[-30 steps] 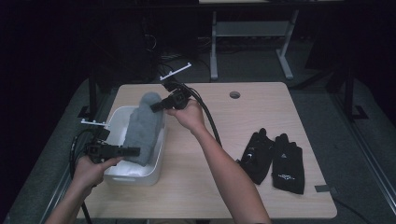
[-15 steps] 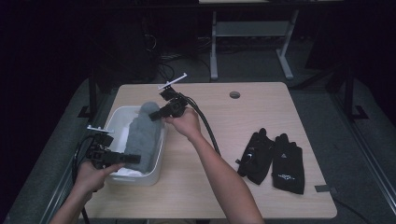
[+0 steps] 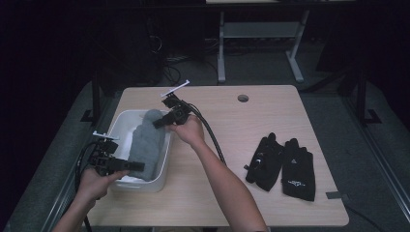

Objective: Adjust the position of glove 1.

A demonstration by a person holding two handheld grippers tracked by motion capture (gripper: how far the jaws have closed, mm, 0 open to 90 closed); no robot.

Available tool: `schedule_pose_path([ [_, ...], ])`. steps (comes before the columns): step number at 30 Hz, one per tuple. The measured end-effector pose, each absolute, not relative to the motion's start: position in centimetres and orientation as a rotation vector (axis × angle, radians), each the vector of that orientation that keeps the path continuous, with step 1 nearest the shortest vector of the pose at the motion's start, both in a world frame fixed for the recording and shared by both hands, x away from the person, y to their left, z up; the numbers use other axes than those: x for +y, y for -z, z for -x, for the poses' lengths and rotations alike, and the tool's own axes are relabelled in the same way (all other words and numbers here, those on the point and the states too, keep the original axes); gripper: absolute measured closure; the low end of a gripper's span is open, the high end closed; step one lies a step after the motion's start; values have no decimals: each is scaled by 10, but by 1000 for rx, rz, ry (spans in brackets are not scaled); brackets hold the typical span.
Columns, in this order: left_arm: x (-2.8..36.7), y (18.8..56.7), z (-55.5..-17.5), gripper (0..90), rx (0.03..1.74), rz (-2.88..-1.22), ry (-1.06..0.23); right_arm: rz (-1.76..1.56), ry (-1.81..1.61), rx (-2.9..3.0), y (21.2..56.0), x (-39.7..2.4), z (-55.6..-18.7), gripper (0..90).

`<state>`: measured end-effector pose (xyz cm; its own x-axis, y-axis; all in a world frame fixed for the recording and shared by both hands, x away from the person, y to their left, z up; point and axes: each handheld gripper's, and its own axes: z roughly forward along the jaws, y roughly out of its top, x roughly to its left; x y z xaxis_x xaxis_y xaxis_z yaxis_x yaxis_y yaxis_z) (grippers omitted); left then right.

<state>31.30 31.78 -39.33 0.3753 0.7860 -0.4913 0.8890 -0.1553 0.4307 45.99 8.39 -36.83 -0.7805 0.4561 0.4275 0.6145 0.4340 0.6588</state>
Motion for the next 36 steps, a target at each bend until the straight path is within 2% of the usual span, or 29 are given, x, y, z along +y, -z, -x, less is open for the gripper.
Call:
schedule_pose_path([
  [6,319,399,-315,443,1466,-1986,204,952,1245,-2499,375,91,-461,731],
  [9,319,404,-318,364,1487,-2012,231,957,1221,-2527,377,94,-462,609],
  [10,319,405,-318,325,1508,-1996,214,978,1222,-2561,377,95,-462,493],
  [12,321,405,-318,316,1506,-1991,206,993,1227,-2571,377,96,-462,466],
  [13,323,402,-317,321,1517,-1967,177,1004,1246,-2592,375,94,-462,424],
  [14,323,402,-317,293,1517,-1967,177,1004,1246,-2592,375,94,-462,424],
  [27,321,375,-314,313,1460,-1967,8,1022,1306,-2598,351,71,-459,384],
  [36,311,358,-314,308,1390,-1973,-51,1034,1350,-2595,337,53,-457,363],
])
